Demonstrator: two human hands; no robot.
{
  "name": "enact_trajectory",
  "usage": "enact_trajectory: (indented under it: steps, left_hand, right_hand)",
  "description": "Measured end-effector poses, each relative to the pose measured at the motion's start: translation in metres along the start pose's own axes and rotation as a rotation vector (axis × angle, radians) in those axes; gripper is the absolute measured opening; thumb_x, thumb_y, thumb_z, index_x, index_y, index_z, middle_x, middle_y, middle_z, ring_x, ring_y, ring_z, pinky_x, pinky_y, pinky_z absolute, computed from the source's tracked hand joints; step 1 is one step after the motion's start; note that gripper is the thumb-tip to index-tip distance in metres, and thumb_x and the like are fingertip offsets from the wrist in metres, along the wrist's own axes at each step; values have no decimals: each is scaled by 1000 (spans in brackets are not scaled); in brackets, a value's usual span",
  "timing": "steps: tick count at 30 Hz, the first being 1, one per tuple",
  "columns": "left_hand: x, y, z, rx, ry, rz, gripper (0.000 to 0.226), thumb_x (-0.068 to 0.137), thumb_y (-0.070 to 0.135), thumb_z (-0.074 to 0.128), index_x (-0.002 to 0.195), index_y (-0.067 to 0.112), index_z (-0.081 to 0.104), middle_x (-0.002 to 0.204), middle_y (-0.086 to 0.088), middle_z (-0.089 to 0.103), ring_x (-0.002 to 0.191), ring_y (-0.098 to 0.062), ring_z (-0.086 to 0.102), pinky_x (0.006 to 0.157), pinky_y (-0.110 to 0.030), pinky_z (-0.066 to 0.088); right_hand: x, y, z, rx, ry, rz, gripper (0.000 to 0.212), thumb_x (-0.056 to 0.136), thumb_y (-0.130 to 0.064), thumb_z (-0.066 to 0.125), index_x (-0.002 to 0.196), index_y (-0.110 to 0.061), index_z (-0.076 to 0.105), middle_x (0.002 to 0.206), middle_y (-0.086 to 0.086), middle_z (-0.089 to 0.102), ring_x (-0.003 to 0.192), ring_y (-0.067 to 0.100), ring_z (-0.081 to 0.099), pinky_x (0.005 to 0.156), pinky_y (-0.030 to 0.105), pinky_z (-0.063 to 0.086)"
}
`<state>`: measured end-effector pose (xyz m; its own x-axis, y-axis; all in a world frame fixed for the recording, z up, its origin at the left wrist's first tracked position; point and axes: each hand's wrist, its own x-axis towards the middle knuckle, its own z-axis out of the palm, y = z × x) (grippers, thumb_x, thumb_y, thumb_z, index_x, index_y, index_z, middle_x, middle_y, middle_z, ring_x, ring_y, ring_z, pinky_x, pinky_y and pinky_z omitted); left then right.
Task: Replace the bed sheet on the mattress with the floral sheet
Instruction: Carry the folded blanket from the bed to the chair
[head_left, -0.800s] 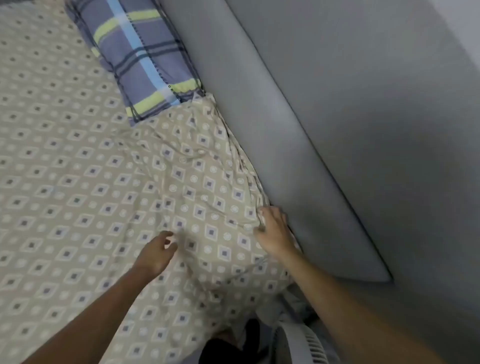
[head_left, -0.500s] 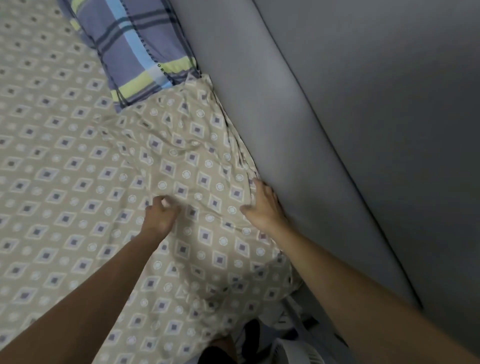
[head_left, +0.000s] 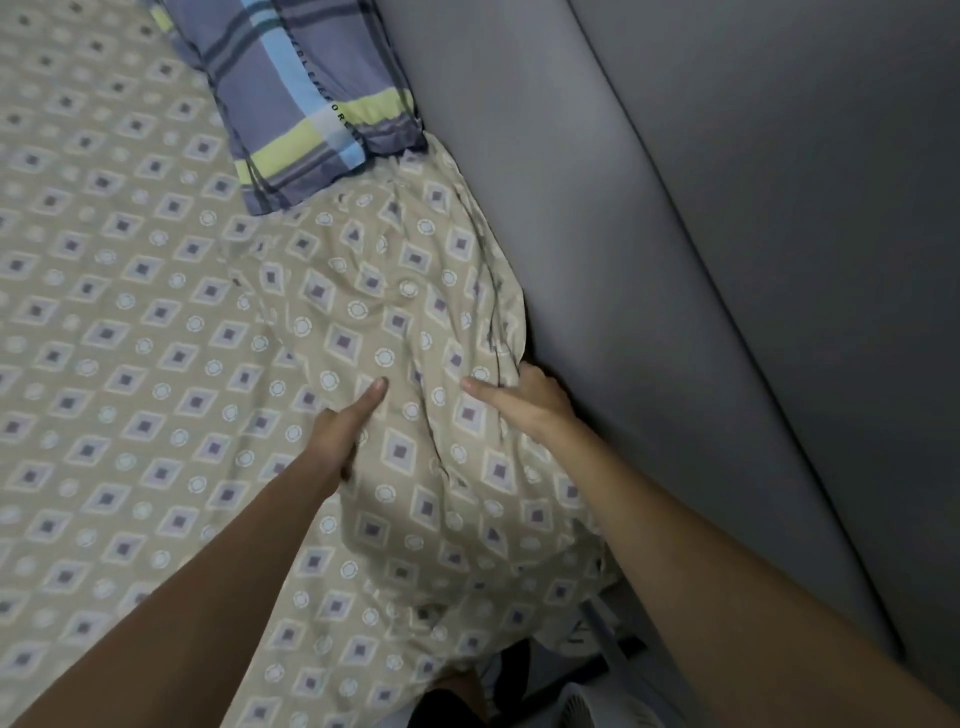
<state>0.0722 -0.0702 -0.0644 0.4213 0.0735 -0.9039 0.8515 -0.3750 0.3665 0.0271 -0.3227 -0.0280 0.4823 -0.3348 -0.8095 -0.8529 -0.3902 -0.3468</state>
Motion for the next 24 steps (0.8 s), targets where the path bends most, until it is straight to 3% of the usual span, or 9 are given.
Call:
enact_trajectory:
  steps: [3,5,8,10,13,15,18,20,24]
  left_hand:
    - [-16,-9,-13,-46,-8,-1,73,72,79,74,98,12,63,56,0,41,47,-17,39,51,-27,30]
    - [-30,-18,-28,-90,-24,8,72,67,74,82,99,11,68,59,-4,54,50,-21,49,52,-29,36]
    - [-54,-28,-53,-162,-12,35,68,67,68,86,107,14,70,83,-5,73,70,-26,65,66,-37,48]
    - [-82,-29,-67,-188,10,67,56,74,61,85,113,24,68,97,-4,77,87,-27,71,79,-40,54]
    - [-146,-28,-100,-200,58,135,23,90,38,79,100,32,59,95,1,71,84,-16,66,68,-30,48]
    - [-184,-39,-128,-191,79,169,21,90,35,79,101,27,63,93,3,73,80,-14,68,68,-31,52]
    - [-239,-69,-179,-187,105,274,36,86,40,82,117,23,72,97,7,80,78,-5,75,64,-25,55]
    - [-275,-96,-215,-205,154,321,35,86,39,82,117,27,72,99,10,80,80,-2,75,69,-28,57]
    - [-352,-161,-290,-258,211,435,42,86,41,82,123,26,71,106,8,79,93,-12,77,93,-45,60]
  right_hand:
    - [-1,3,5,-2,-28,-20,113,48,-87,73,139,-22,60,142,1,60,127,27,57,107,46,50]
    - [-9,2,13,87,-2,-33,95,50,-77,80,128,-23,68,126,-5,69,113,22,66,101,42,54]
    - [-40,-8,24,260,29,-86,54,74,-40,88,121,-24,70,110,-10,71,100,16,67,86,27,52]
    - [-67,-11,29,325,24,-117,45,83,-22,83,125,-22,67,107,-8,68,91,11,62,69,18,46]
    - [-122,-21,39,367,-1,-153,43,85,-11,79,122,-24,61,99,-13,64,89,11,61,65,15,42]
    - [-164,-28,46,390,-15,-206,54,84,-11,80,127,-29,54,106,-15,62,103,16,61,77,22,46]
    - [-235,-44,61,373,-60,-308,70,82,-16,82,141,-32,47,121,-13,60,112,14,59,93,29,43]
    - [-283,-54,75,362,-97,-374,70,83,-15,81,143,-32,48,125,-14,62,115,12,61,91,29,46]
    - [-381,-77,122,323,-168,-528,73,87,-10,78,149,-31,45,132,-12,63,117,6,63,84,17,49]
